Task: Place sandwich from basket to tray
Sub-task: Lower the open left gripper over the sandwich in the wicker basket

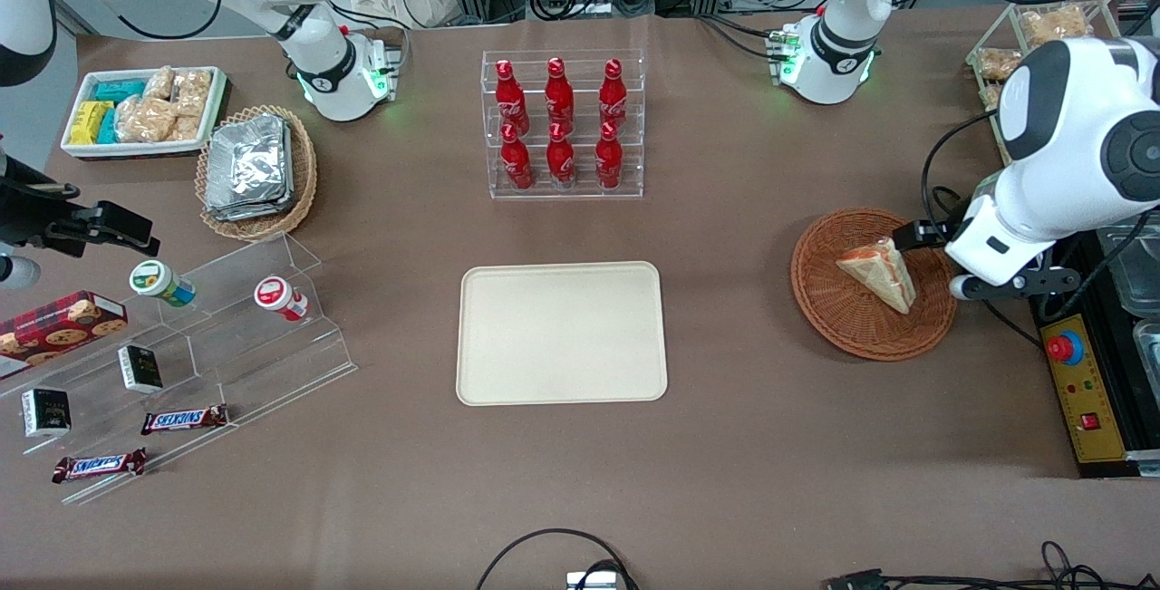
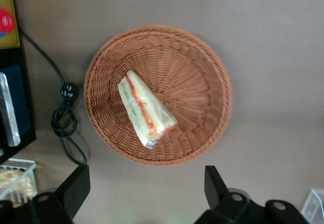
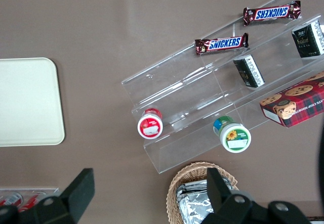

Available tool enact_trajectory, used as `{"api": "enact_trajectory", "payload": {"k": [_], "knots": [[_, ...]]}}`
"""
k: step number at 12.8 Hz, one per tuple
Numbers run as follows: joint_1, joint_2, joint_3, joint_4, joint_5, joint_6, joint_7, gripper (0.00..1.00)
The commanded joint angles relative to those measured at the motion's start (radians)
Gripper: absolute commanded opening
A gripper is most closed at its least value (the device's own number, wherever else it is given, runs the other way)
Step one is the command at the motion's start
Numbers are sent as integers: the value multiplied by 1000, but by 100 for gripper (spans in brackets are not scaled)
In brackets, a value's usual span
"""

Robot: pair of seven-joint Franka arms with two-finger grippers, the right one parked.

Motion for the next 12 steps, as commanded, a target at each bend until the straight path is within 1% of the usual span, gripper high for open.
{"api": "enact_trajectory", "payload": {"k": [1,2,4,6,8,12], "knots": [[79,-132,-3,-271,-6,233,-127,100],[104,-126,-4,-304,-8,290,-180,100],[112,-109,-3,-330,-13,342,-290,100],[106,-65,-6,-332,-16,370,-466,100],[74,-31,-11,-336,-16,397,-591,100],[61,-8,-11,-419,-14,494,-614,100]]}}
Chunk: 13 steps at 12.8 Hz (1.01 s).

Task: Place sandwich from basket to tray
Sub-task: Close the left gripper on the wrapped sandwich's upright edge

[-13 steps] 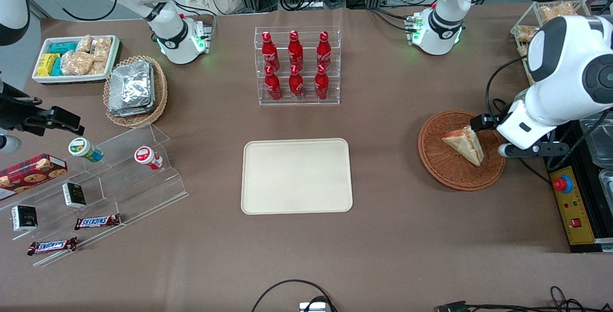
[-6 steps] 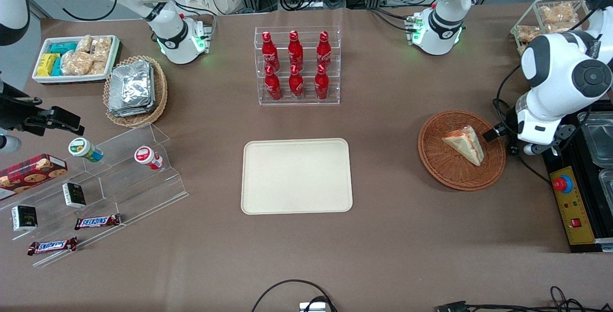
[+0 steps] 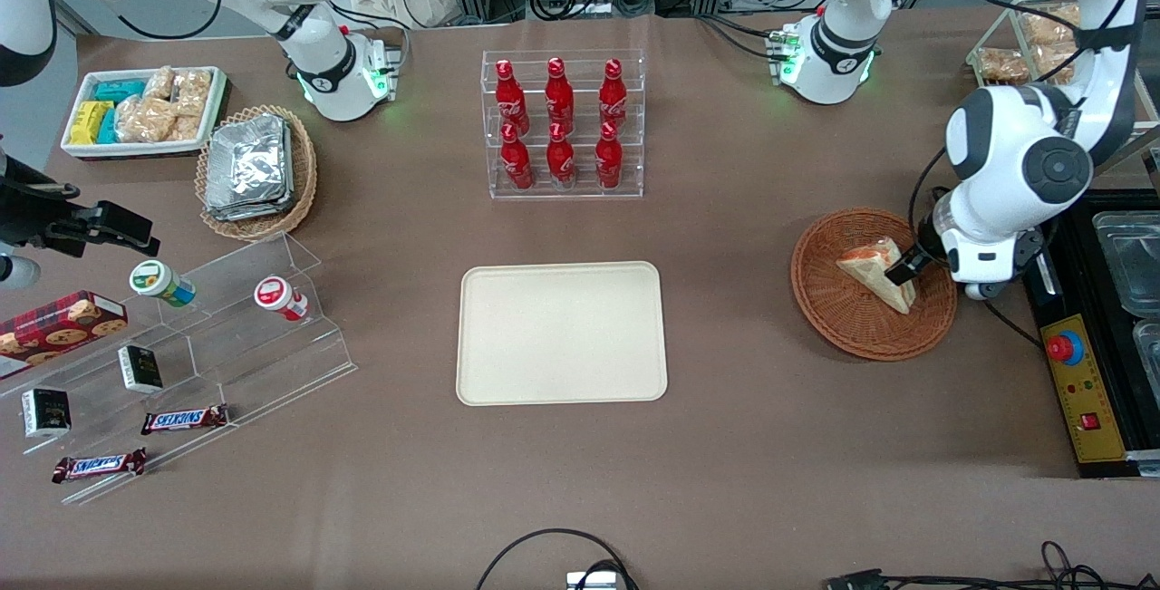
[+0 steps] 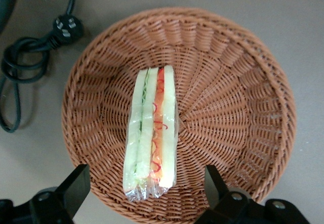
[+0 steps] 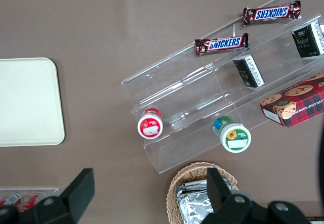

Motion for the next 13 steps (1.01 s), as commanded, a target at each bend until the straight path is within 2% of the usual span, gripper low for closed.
{"api": "enact_trajectory", "payload": {"k": [1,7,8,10,13], "knots": [[0,-3,2,-64,-9,77,-18,100],[12,73,3,-132,-10,224,-19,100],[12,81,3,-130,-10,229,-24,82],[2,75,2,-123,-9,227,-103,0],[-14,46,-3,-112,-7,215,-107,0]]}}
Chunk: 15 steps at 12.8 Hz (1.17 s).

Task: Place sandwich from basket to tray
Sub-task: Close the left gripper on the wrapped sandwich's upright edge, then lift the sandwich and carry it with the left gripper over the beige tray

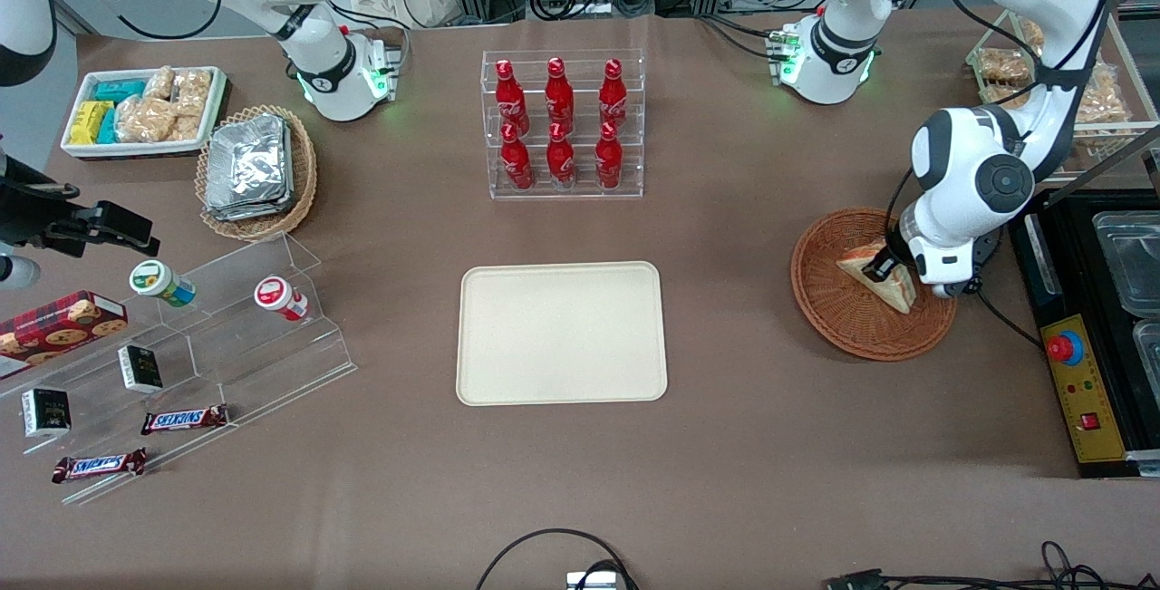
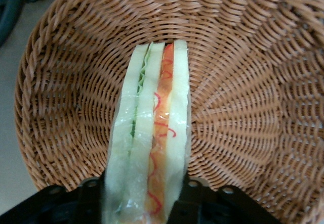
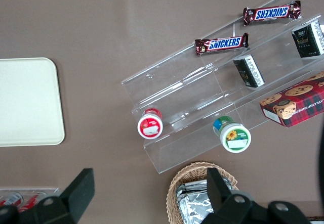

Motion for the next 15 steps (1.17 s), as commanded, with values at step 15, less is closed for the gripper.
{"api": "enact_trajectory", "payload": {"k": [15], "knots": [[-434,439,-336,982,212,-735,146,0]]}}
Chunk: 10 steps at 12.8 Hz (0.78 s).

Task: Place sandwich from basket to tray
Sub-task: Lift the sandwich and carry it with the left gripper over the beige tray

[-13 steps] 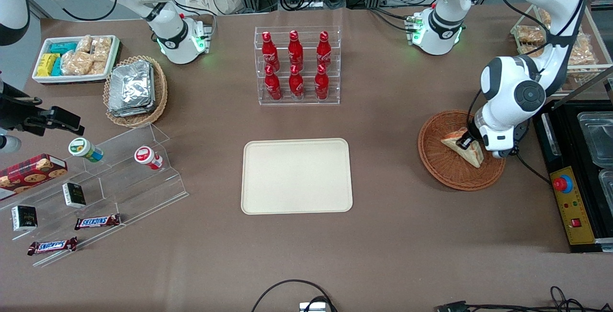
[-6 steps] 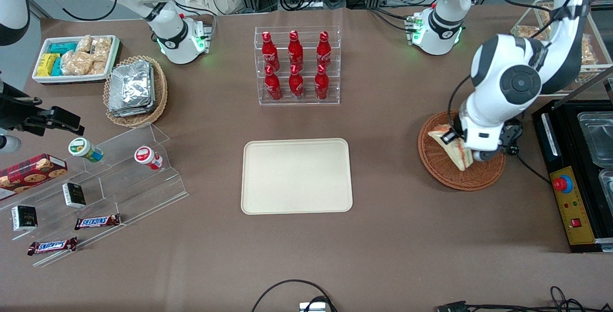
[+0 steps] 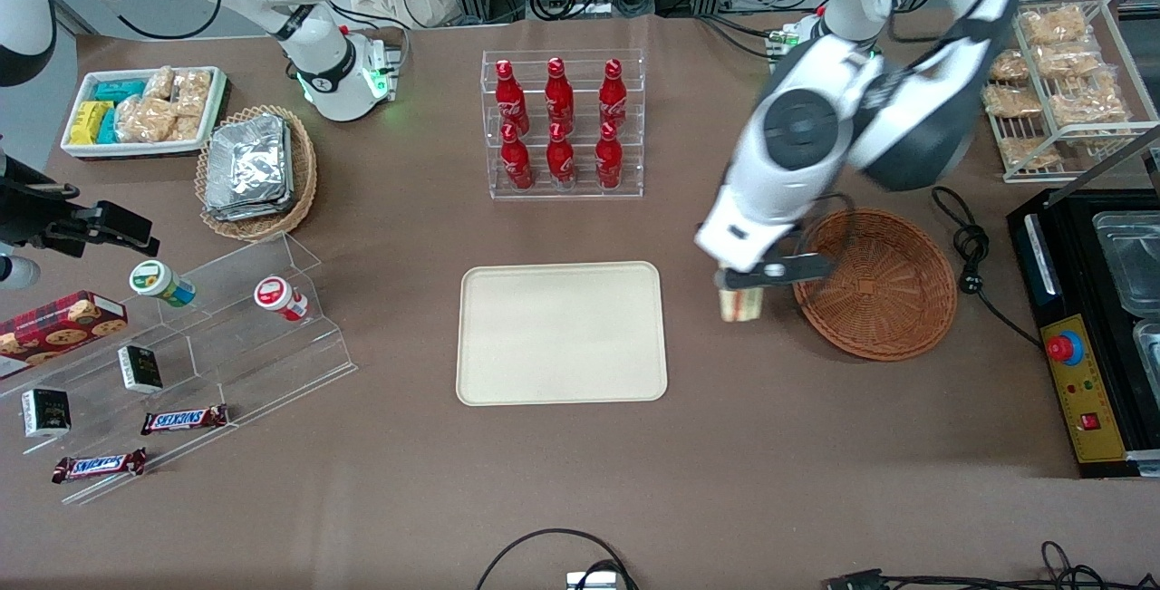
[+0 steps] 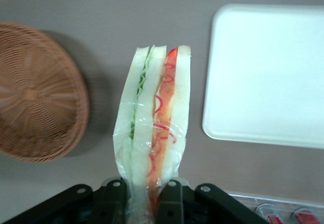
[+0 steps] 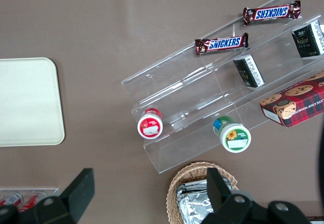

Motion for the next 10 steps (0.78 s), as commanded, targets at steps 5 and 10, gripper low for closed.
{"api": "enact_trajectory", "payload": {"k": [5,10], "knots": [[-142,413,15,232,142,145,-46,0],[-147,476,14,221,177,206,-94,14]]}}
